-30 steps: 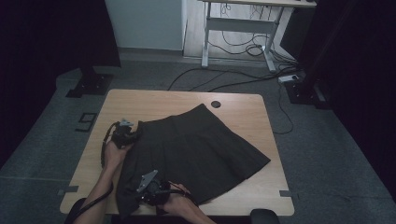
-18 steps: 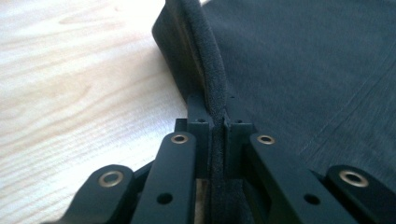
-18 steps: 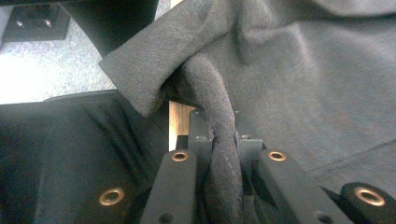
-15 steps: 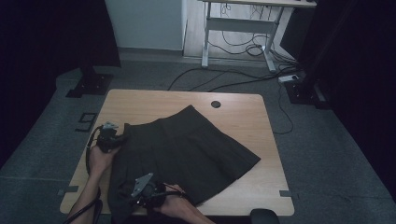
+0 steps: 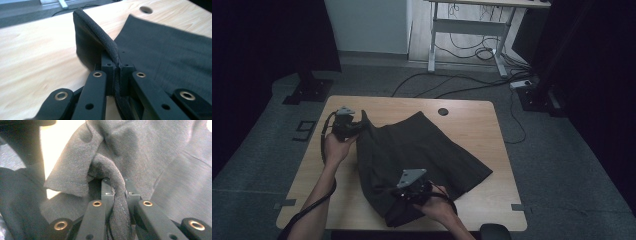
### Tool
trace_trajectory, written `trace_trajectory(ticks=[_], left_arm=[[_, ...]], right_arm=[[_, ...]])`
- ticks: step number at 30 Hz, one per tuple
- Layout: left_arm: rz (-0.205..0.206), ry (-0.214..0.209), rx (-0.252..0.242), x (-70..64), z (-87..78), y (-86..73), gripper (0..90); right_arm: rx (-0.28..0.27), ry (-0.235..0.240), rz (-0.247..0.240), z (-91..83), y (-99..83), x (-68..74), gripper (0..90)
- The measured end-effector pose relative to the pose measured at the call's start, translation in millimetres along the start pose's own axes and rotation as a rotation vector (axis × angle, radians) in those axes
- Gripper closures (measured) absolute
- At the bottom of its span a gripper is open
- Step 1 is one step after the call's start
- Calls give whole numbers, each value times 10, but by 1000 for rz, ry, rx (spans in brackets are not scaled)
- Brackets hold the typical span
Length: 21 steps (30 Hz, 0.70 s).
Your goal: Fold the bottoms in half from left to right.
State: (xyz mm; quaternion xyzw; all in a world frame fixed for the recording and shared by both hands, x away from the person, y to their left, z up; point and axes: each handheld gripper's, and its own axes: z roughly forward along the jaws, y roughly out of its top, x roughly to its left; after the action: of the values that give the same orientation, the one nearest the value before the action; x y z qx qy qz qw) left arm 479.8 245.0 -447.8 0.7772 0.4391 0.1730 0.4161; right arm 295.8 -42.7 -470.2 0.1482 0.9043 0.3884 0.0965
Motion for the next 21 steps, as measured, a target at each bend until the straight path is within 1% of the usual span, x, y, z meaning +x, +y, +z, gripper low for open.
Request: trace_trajectory(ticks=[1,2,3,5,9,10,11,13,14,15,16,17,18,19,21], left_arm=[[2,-9,-4,-30,37,46,855],[3,-16,-8,-62,74,88,855],[14,-26,-12,-130,154,168,854],[33,-29,-14,-210,236,242,854],[66,-37,-15,-363,377,394,854],[66,-37,-15,-363,377,394,853],[81,-40,-14,-433,435,478,854],[100,-40,-11,-506,485,571,853],[100,-40,-11,-506,485,571,853],[119,-42,-13,-577,524,664,853],[119,-42,-13,-577,524,664,854],[124,-52,-17,-640,565,753,854],[124,-52,-17,-640,565,753,854],[132,-54,-21,-678,593,807,854],[139,-66,-29,-753,665,918,854]], right_arm=[[-7,-24,18,-98,-59,-66,823],[-10,-38,28,-153,-94,-104,823],[-14,-51,36,-207,-128,-143,823],[-21,-76,59,-308,-194,-211,823],[-34,-114,104,-470,-322,-319,823],[-38,-123,112,-502,-349,-342,823],[-40,-132,118,-537,-374,-365,823],[-49,-149,129,-608,-410,-402,823],[-53,-156,133,-651,-420,-417,823],[-58,-166,137,-697,-427,-428,823],[-58,-166,137,-697,-427,-428,823],[-75,-184,147,-821,-436,-457,822],[-75,-184,147,-821,-436,-457,822],[-81,-189,149,-866,-437,-469,823],[-98,-219,160,-1023,-453,-533,822]])
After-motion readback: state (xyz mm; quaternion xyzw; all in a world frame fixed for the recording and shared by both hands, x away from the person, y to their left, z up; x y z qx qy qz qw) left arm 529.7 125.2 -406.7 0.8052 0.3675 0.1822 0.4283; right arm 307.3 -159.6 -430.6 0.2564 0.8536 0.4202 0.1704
